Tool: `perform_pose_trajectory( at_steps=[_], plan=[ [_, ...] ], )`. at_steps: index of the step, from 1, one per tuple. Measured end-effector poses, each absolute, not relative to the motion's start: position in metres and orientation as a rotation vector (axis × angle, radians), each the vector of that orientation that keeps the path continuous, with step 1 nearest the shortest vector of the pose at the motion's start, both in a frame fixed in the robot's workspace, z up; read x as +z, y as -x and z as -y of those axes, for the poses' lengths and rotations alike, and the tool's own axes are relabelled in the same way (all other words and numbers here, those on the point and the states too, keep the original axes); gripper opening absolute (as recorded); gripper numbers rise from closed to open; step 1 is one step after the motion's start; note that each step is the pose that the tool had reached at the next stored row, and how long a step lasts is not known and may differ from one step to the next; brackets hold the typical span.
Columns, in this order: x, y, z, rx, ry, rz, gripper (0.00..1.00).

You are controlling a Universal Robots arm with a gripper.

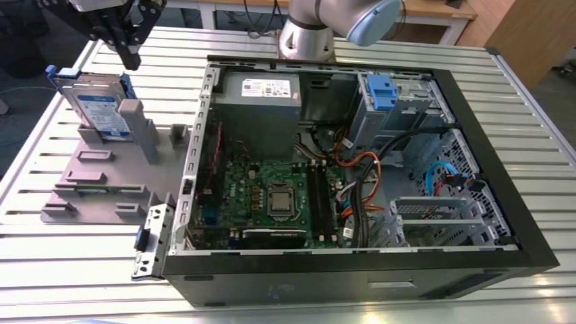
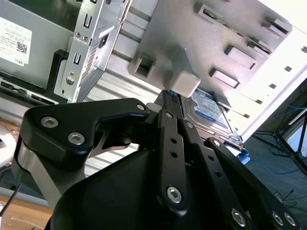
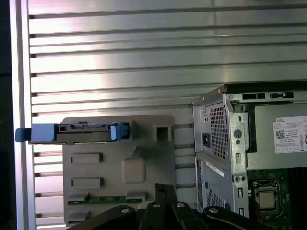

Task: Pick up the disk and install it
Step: 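Reach for the disk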

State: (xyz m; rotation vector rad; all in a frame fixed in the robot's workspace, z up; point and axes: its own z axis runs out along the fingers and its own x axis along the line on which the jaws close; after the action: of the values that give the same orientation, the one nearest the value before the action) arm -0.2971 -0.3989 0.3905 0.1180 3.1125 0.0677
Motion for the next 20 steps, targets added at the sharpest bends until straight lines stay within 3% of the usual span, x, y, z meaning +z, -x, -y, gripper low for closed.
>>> perform_pose_trajectory(
  at_steps=[20],
  plan=[
    [0.3901, 0.3032, 0.3990, 0.068, -0.118, -3.112, 0.11]
  ],
)
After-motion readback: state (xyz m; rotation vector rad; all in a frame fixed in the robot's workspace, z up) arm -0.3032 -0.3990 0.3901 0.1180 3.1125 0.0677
